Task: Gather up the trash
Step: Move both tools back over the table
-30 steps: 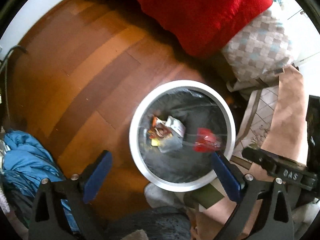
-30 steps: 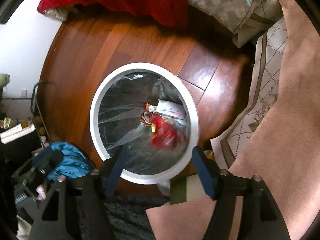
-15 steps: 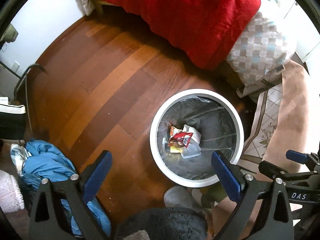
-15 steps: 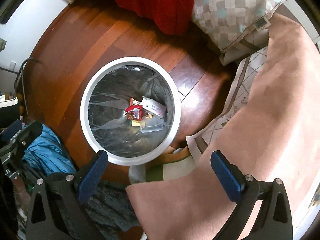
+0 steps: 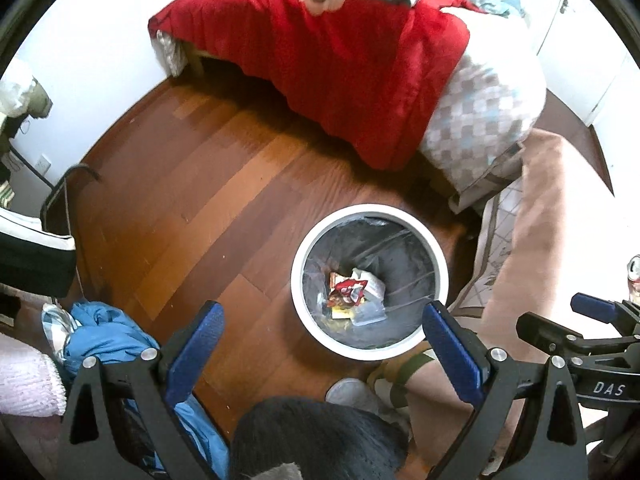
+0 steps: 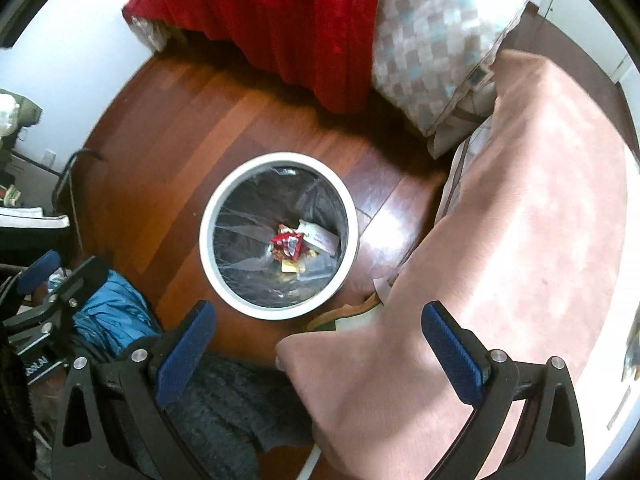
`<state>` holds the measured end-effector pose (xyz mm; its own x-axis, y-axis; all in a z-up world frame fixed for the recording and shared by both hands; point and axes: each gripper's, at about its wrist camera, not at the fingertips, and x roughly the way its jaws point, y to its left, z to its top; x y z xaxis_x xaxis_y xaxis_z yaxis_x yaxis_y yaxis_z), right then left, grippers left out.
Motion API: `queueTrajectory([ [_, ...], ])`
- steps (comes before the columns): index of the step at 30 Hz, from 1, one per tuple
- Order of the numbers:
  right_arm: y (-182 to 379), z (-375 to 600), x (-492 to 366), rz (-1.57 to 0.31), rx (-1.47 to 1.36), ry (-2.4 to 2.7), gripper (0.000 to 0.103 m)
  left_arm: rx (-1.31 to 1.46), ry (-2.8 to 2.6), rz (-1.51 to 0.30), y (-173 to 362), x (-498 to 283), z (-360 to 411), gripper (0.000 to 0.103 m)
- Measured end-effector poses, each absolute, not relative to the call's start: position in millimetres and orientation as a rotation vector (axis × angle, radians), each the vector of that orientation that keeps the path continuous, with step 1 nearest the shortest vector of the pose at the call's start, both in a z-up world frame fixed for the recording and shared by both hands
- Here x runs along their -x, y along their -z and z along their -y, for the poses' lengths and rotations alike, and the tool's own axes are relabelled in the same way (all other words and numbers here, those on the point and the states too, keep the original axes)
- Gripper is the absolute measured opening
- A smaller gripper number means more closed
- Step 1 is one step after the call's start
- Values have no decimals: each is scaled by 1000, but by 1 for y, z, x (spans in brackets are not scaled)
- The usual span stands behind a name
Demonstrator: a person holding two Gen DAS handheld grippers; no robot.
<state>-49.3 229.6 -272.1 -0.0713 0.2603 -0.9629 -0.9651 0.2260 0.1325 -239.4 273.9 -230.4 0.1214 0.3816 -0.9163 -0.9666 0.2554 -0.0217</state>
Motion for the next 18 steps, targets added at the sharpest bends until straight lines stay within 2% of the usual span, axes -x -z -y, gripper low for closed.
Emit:
queueTrajectory([
  [10, 194, -156, 15, -1215, 479, -1305, 103, 621, -1197, -921, 163, 209, -228, 101],
  [15, 173, -103, -48, -1221, 349, -1222, 103, 575, -1128, -899, 153, 154, -208, 101],
  [18, 171, -64, -108, -1206, 315, -1090, 103, 577, -1049, -924, 165, 95, -197, 101],
])
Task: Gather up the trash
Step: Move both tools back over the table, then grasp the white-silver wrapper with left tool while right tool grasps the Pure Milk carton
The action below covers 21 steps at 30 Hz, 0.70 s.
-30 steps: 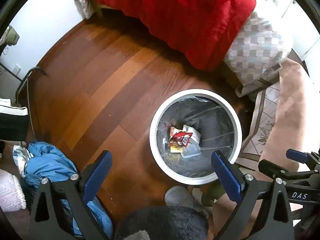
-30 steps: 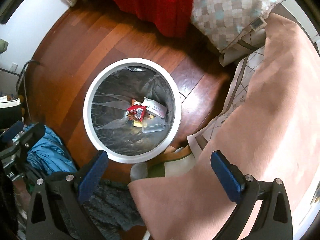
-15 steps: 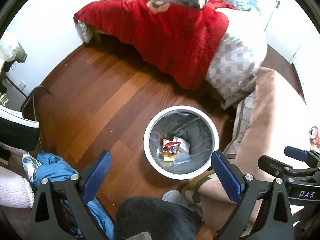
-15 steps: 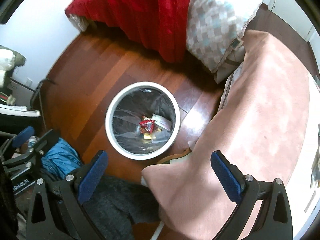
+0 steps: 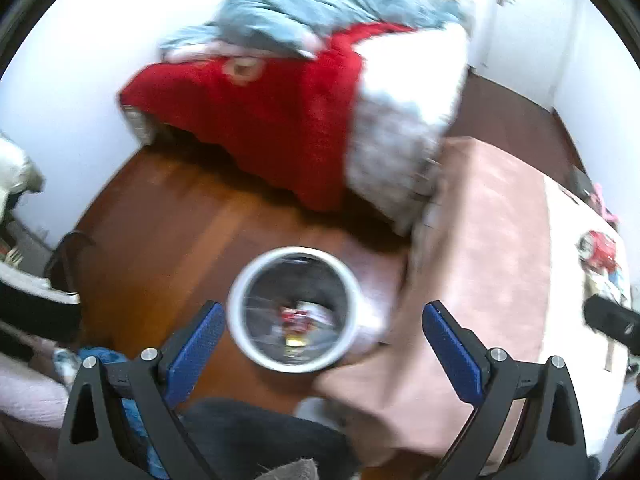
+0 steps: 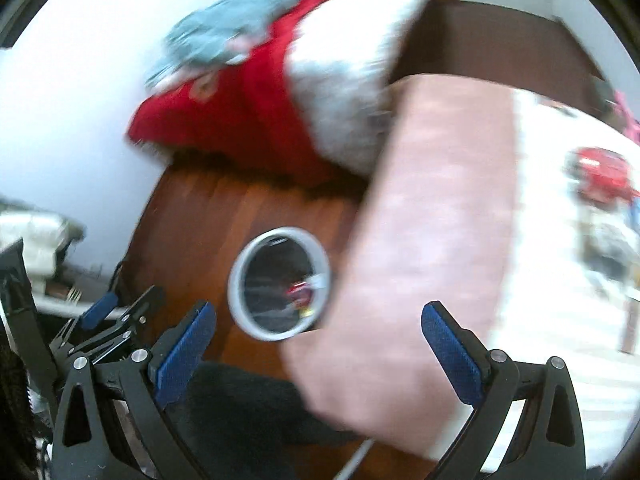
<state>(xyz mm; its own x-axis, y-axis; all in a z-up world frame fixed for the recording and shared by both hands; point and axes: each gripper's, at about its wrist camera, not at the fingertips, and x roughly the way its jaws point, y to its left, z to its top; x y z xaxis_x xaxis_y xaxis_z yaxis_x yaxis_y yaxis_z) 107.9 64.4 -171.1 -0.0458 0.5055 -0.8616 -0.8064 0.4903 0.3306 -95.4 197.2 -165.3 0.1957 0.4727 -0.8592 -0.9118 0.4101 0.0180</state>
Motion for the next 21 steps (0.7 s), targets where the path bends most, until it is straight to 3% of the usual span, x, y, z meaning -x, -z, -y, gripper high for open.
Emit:
queueTrajectory([
  [8, 209, 49, -323, -1226, 238, -652, 103, 601, -806, -1031, 221, -87, -167, 101],
  [9, 218, 61, -353, -1241, 224, -608, 99, 612, -775, -1052, 231, -112, -164, 101],
  [12, 239, 75, -403, -1287, 217, -551, 90, 623, -731, -1088, 249, -164, -159, 101],
  [17, 280, 68, -456, -1348, 225, -520, 90, 652, -701, -1141, 270, -209, -161, 101],
  [19, 293, 65, -469, -1372, 209, -529, 81, 683, -668, -1136, 267, -216, -160, 101],
  [21, 304, 67, -473, -1395, 198, -541, 58, 736, -598, -1090, 257, -219, -152, 101],
])
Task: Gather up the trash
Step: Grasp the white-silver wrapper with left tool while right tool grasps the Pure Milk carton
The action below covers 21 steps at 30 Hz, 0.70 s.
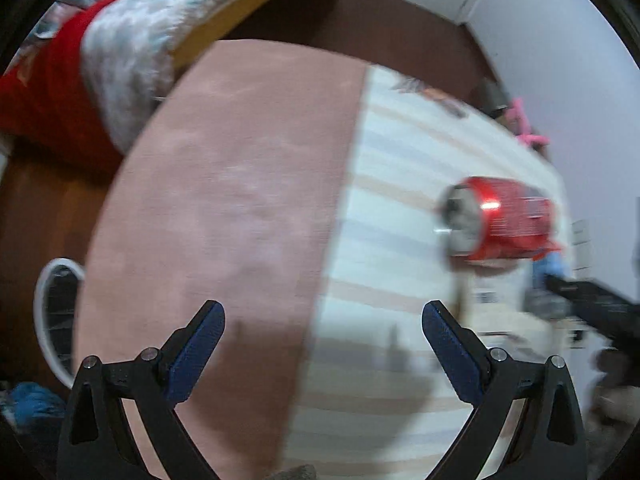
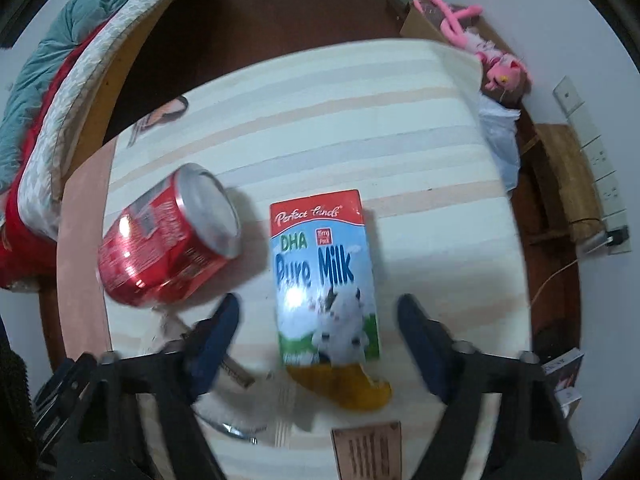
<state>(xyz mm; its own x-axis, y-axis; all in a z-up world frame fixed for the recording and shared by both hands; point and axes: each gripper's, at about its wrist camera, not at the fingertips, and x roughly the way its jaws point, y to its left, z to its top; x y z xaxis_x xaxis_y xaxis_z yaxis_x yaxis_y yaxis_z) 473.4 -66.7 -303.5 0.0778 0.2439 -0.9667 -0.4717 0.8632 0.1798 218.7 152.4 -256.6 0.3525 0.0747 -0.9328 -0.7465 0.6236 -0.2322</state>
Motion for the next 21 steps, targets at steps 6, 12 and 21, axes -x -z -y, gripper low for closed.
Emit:
queueTrajectory([
  [6, 309, 84, -475, -1385, 160, -565, 52, 807, -417, -1092, 261, -257, -120, 100],
  [12, 301, 104, -470, -1361, 199, -534, 52, 766, -334, -1149, 276, -295, -91, 82],
  [21, 308, 108, -480, -1399, 219, -517, 58, 684, -371, -1148, 279, -300, -85, 32],
])
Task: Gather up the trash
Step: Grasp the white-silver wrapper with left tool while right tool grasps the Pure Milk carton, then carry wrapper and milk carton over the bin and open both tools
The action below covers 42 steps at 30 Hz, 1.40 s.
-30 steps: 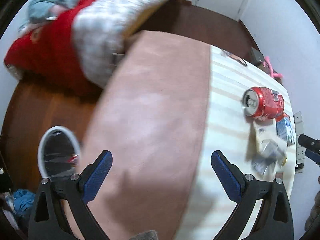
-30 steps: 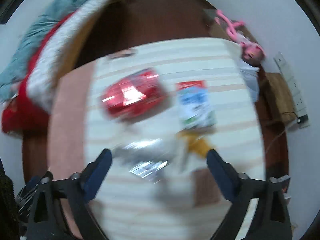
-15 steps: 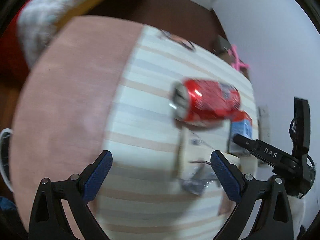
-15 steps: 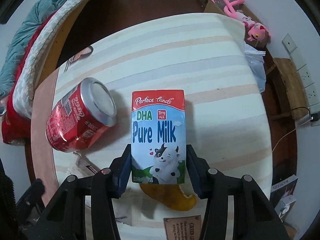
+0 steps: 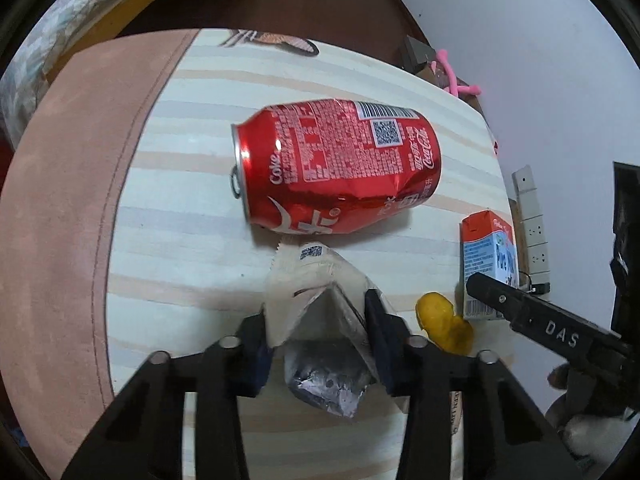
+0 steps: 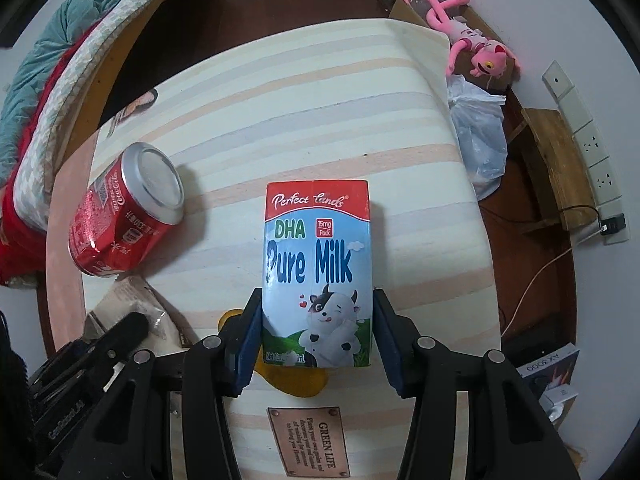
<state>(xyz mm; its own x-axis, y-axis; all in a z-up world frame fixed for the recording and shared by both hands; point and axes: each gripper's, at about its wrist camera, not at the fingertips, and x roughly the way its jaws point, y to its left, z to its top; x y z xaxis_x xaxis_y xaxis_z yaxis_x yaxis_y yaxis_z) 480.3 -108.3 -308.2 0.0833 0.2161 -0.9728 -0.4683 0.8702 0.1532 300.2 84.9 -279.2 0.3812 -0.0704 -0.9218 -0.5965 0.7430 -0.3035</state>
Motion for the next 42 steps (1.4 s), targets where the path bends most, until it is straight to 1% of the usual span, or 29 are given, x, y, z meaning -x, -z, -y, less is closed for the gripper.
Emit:
queueTrajectory([
  [2, 309, 107, -482, -1392, 211, -513, 60, 674, -378, -1144, 278, -296, -87, 31],
  [17, 315, 100, -477, -1331, 234, -483, 60, 625, -410, -1152, 288, -298, -84, 31],
  [19, 315, 100, -474, -1313, 251, -474, 57, 616, -415, -1147, 287, -301, -82, 31],
  [20, 315, 100, -472, -1300, 267, -467, 52, 607, -418, -1143, 285, -300, -81, 29],
  [21, 315, 100, -471, -1294, 266, -473, 52, 600, -419, -1139, 284, -299, -80, 26],
  [26, 301, 108, -457, -1253, 255, -485, 51, 534, -443, -1095, 260, -286, -76, 26],
  [31, 269, 118, -428, -1189, 218, -530, 51, 475, -468, -1025, 226, -260, -77, 24],
  [42, 206, 118, -339, -1111, 183, -670, 51, 445, -554, -870, 149, -174, -92, 24],
])
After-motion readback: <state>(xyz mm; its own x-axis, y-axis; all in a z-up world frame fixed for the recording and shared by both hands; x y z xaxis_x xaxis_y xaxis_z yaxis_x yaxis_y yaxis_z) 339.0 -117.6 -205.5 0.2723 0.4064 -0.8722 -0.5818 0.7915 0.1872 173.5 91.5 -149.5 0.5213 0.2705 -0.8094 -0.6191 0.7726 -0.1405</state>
